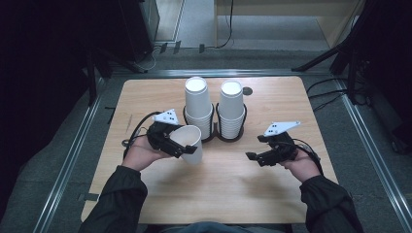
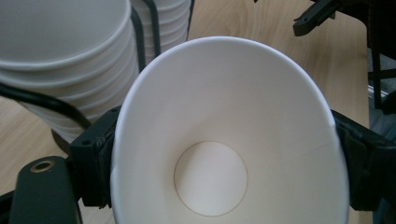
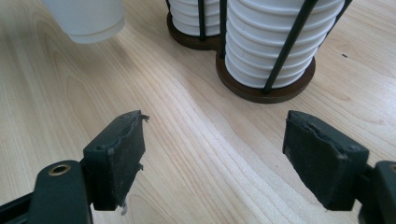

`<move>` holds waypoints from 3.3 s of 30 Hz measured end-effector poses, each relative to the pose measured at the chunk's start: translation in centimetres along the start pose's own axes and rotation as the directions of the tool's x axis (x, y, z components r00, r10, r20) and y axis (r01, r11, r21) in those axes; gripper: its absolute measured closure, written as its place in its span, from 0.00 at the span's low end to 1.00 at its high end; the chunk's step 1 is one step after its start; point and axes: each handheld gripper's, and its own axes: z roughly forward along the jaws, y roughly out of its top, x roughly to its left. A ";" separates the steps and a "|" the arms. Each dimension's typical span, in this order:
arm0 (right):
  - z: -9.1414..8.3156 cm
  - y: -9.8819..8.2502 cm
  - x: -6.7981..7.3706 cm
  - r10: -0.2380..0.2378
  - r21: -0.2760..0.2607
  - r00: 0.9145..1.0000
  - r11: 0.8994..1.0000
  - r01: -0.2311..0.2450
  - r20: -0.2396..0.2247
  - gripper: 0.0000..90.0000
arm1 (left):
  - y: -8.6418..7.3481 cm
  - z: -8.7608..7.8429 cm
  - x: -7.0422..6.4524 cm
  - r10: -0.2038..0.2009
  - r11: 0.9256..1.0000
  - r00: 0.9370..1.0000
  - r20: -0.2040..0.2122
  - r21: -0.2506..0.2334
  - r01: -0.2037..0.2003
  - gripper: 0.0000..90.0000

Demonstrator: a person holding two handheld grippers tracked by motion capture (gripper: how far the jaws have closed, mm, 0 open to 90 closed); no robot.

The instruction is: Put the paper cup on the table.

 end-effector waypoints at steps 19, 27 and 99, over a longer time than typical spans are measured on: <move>0.6 0.4 -0.8 0.029 0.003 0.999 1.000 -0.030 0.029 0.23 | -2.4 -3.2 2.2 -0.067 0.998 0.995 -0.075 -0.026 0.066 0.14; 0.9 0.8 -1.1 0.048 -0.013 0.996 0.999 -0.047 0.070 0.23 | -3.3 -4.5 3.1 -0.109 0.994 0.987 -0.121 -0.043 0.104 0.14; 1.6 -0.5 -0.7 0.054 0.032 0.996 0.998 -0.057 0.077 0.23 | -7.2 -4.0 12.1 -0.259 0.961 0.864 -0.431 -0.022 0.277 0.01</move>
